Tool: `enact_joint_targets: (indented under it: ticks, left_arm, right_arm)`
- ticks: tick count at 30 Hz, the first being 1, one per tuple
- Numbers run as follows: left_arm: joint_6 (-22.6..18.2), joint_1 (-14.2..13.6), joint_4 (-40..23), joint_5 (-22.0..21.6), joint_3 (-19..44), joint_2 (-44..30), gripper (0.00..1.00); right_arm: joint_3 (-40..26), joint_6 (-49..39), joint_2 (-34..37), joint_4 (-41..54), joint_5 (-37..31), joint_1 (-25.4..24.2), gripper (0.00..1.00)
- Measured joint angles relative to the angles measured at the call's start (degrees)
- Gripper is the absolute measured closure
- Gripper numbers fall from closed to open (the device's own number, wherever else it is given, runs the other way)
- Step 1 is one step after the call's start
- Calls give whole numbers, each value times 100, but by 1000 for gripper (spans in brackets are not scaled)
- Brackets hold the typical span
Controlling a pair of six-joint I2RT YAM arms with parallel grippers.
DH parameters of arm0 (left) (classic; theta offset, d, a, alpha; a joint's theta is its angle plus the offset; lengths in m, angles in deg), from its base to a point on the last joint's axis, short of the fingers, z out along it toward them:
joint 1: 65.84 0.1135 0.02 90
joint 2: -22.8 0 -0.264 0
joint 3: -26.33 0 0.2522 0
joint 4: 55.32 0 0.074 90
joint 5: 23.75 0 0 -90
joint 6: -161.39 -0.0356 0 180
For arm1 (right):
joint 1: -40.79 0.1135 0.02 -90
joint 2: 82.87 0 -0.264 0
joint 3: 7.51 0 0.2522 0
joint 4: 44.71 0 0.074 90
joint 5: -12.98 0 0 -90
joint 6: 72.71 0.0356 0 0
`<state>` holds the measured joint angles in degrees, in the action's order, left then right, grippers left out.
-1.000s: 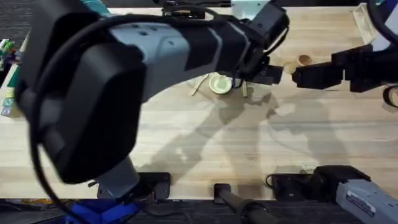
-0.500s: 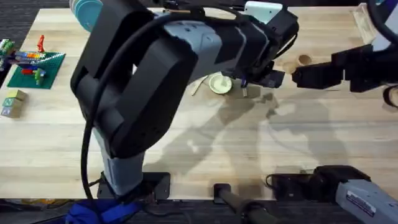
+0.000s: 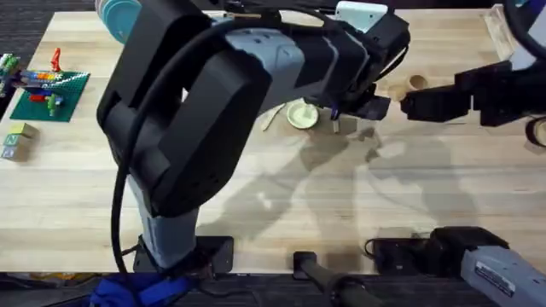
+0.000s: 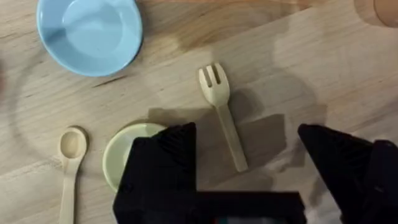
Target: Pick up a utensil and set it on the pink plate, then put the other utensil in the container.
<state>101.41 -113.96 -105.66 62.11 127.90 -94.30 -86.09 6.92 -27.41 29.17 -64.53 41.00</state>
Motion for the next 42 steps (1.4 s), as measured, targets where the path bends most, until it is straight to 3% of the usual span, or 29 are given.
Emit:
enact_joint_targets:
  ticks: [10,30,36,42]
  left_arm:
    - [12,0,272,-5,0,-1,6]
    - [496,0,230,-380,57,-264,4]
    - [516,7,168,-406,57,-264,119]
    - [539,4,158,-407,57,-264,385]
  right_arm:
    - [0,0,0,0,0,0,4]
    - [-2,0,0,-2,2,0,3]
    - [-2,0,0,-2,2,0,4]
    - [-2,0,0,-2,2,0,4]
